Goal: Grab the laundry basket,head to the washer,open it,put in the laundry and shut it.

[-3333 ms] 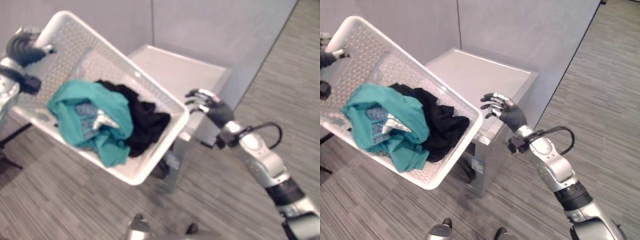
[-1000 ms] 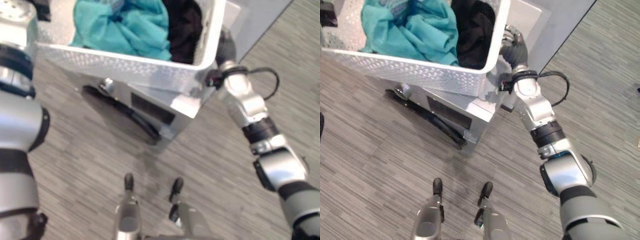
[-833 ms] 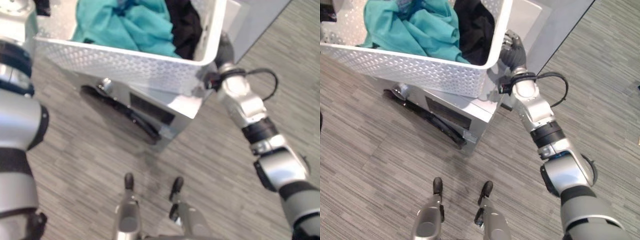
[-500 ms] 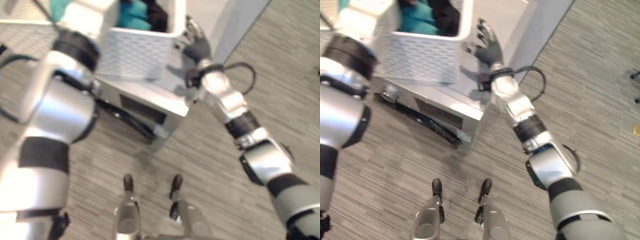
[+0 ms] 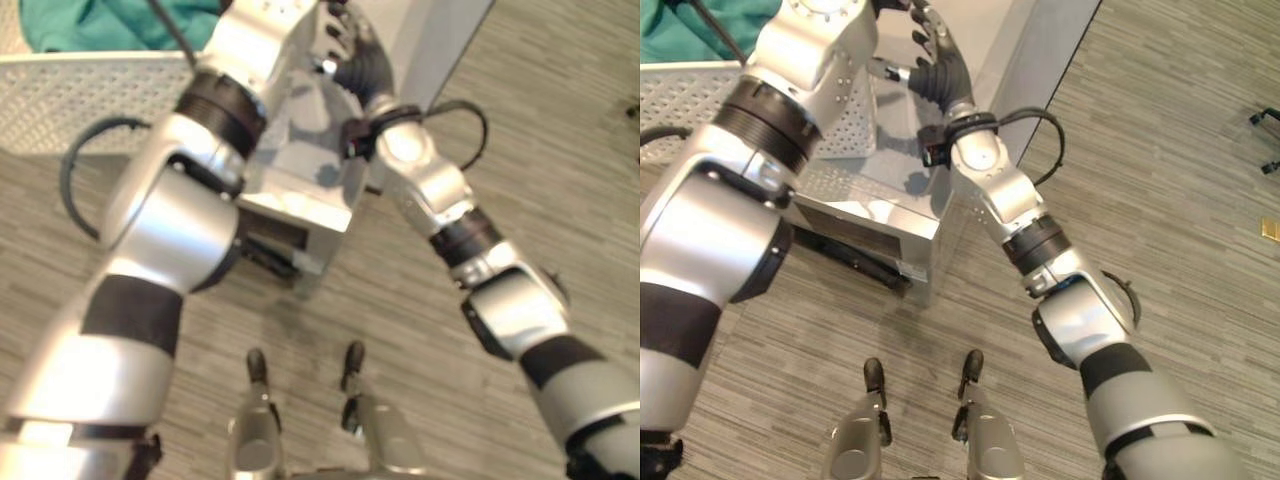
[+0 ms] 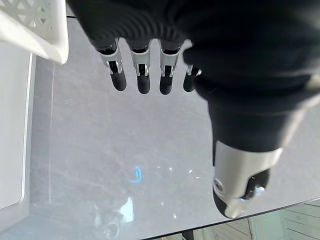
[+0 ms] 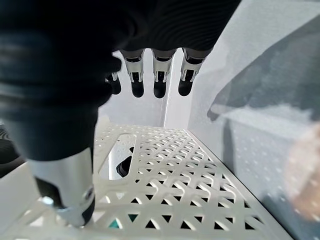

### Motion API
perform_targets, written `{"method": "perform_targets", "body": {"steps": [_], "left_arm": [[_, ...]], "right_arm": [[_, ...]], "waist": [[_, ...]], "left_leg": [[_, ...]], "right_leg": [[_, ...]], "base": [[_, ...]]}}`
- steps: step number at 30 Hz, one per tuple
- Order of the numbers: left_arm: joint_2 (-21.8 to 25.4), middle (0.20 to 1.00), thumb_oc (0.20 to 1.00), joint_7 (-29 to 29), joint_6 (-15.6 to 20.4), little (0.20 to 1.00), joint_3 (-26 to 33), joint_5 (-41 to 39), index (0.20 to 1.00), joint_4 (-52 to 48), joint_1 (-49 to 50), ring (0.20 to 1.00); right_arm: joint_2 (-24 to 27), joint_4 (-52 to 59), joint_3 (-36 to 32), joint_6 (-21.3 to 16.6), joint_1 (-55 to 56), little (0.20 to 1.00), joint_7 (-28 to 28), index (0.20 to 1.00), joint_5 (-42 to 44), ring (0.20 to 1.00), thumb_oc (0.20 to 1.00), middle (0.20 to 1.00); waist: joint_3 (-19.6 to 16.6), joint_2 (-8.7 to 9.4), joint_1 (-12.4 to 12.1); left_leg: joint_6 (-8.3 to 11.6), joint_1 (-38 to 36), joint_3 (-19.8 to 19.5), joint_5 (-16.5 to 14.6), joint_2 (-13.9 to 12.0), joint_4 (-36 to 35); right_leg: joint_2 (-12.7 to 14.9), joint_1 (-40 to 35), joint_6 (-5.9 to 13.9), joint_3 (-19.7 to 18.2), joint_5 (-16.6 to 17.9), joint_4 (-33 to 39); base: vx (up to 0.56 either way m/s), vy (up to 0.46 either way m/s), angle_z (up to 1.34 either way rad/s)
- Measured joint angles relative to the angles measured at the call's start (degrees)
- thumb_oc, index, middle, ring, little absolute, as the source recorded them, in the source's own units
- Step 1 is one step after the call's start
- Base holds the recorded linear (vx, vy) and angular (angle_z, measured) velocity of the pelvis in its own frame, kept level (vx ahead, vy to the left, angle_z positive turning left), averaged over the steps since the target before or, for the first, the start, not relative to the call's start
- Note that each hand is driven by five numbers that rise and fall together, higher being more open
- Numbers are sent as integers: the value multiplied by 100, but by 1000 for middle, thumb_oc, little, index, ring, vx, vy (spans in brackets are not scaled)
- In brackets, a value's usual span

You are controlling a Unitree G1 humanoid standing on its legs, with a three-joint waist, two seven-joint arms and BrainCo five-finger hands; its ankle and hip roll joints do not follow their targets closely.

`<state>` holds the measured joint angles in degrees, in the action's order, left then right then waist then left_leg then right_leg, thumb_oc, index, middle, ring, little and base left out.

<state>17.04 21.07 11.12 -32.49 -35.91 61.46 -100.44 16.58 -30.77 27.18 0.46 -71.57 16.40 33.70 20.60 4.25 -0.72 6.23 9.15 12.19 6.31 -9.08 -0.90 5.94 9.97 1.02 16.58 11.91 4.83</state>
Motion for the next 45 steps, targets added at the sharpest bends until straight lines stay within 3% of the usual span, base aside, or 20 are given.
{"method": "perform_targets", "body": {"steps": [9, 13, 18, 23, 24, 26, 28, 29, 30, 32, 35, 37, 38, 40, 42, 45], "left_arm": [[-150, 1000, 1000, 147, -10, 1000, 305, 97, 1000, -738, 418, 1000], [-263, 1000, 1000, 286, 150, 1000, 459, 102, 1000, -1950, 754, 1000], [-15, 1000, 1000, 514, 413, 1000, 663, 98, 1000, -2492, 774, 1000], [1407, 1000, 1000, 790, 458, 1000, 737, 236, 1000, -2674, 780, 1000], [2041, 1000, 1000, 913, 432, 1000, 925, 470, 1000, -3263, 1145, 1000], [2386, 1000, 1000, 1037, 444, 1000, 1381, 722, 1000, -4014, 1734, 1000], [2954, 1000, 1000, 1149, 283, 1000, 2373, 1327, 1000, -5250, 3108, 1000], [3241, 1000, 1000, 1140, 273, 1000, 3554, 1831, 1000, -6176, 4967, 1000], [2922, 1000, 1000, 1132, 126, 1000, 4922, 2159, 1000, -6768, 6582, 1000], [1879, 1000, 1000, 1271, -185, 1000, 6675, 2493, 1000, -6853, 8685, 1000], [594, 1000, 1000, 1346, -515, 1000, 8038, 2852, 1000, -6377, 10798, 1000], [-37, 1000, 1000, 1444, -607, 1000, 8561, 2851, 1000, -5679, 11356, 1000], [-65, 1000, 1000, 1505, -633, 1000, 8659, 2840, 1000, -4964, 11775, 1000], [-93, 1000, 1000, 1492, -650, 1000, 8615, 2745, 1000, -4360, 11916, 1000], [-42, 1000, 1000, 1403, -231, 1000, 8188, 2557, 1000, -3457, 12096, 1000], [-292, 1000, 1000, 1121, -157, 1000, 7995, 1931, 1000, -2189, 11941, 1000]], "right_arm": [[58, 103, -65, -20, 0, 1000, 66, 1000, -67, 1000, 1000, 1000], [252, 537, -254, -60, 10, 1000, 175, 1000, -458, 1000, 1000, 1000], [639, 948, -652, -266, -6, 1000, 326, 1000, -675, 1000, 1000, 1000], [1490, 1151, -1025, -348, 30, 1000, 498, 1000, -857, 1000, 1000, 1000], [1899, 1836, -1464, -397, 646, 1000, 499, 1000, -1109, 1000, 1000, 1000], [2061, 2448, -1946, -447, 1331, 1000, 512, 1000, -1316, 1000, 1000, 1000], [2121, 3439, -2692, -382, 2674, 1000, 450, 1000, -1593, 1000, 1000, 1000], [2061, 4399, -3291, -352, 4069, 1000, 364, 1000, -1802, 1000, 1000, 1000], [1775, 4898, -3666, -240, 4950, 1000, 238, 1000, -1880, 1000, 1000, 1000], [1126, 5236, -4036, -99, 6190, 1000, 120, 1000, -2018, 1000, 1000, 1000], [256, 5334, -4376, 202, 7246, 1000, -428, 1000, -2020, 1000, 1000, 1000], [-11, 4956, -4874, 261, 7628, 1000, -595, 1000, -2015, 1000, 1000, 1000], [-67, 4301, -5108, 321, 7692, 1000, -683, 1000, -2013, 1000, 1000, 1000], [-206, 3863, -5305, 449, 7781, 1000, -743, 1000, -2011, 1000, 1000, 1000], [-304, 3190, -5318, 235, 7852, 1000, -906, 1000, -1991, 1000, 1000, 1000], [-371, 2354, -5343, 363, 8053, 1000, -984, 1000, -1892, 1000, 1000, 1000]], "waist": [[-3, -6, 10], [-4, -19, -1], [-28, -219, -15], [-126, -556, -34], [-146, -627, -131], [-182, -672, -168], [-245, -737, -261], [-332, -800, -304], [-377, -852, -275], [-415, -822, -237], [-542, -566, -227], [-648, -471, -260], [-796, -430, -308], [-863, -395, -363], [-1064, -417, -407], [-1191, -488, -438]], "left_leg": [[-1, -162, 7, -1, 2, -31], [-4, -308, 62, 2, 17, -96], [-5, -640, 146, 0, 1, -223], [-2, -880, 129, 1, -9, -322], [0, -990, 126, 0, -27, -347], [1, -1110, 124, -2, -31, -421], [39, -1260, 99, -32, -32, -463], [63, -1329, 104, -84, -34, -478], [63, -1380, 114, -131, -28, -479], [66, -1483, 151, -199, -37, -478], [80, -1411, 146, -237, -45, -477], [33, -1401, 127, -302, -21, -477], [68, -1308, 68, -327, -21, -478], [69, -1303, -15, -326, -17, -478], [74, -1232, -41, -318, -27, -475], [77, -1220, -60, -321, -27, -469]], "right_leg": [[4, -149, -6, -12, -4, 0], [14, -229, -10, -71, -8, 0], [14, -470, -17, -136, -44, 2], [-9, -674, 9, -123, -111, 6], [-23, -782, 11, -113, -147, 6], [-32, -873, 11, -99, -197, 7], [-47, -1016, 53, -83, -260, 6], [-44, -1080, 71, -70, -315, 6], [-41, -1128, 94, -63, -350, 5], [-50, -1204, 101, -109, -402, 4], [-39, -1131, 151, -103, -494, 11], [-6, -1141, 178, -70, -526, 38], [5, -1100, 230, 17, -594, 45], [12, -1118, 233, 90, -605, 45], [15, -1093, 242, 131, -614, 47], [13, -1102, 239, 147, -616, 47]], "base": [[0, 0, 0], [18, -8, -5], [26, -18, -8], [9, -25, 3], [36, -36, 1], [22, -44, 4], [26, -13, 4], [76, 2, 1], [91, 15, -5], [50, 13, -7], [30, 1, 1], [31, -17, 15], [-6, -37, 27], [-33, -56, 25], [-11, -42, 11], [-32, -43, 2]]}}
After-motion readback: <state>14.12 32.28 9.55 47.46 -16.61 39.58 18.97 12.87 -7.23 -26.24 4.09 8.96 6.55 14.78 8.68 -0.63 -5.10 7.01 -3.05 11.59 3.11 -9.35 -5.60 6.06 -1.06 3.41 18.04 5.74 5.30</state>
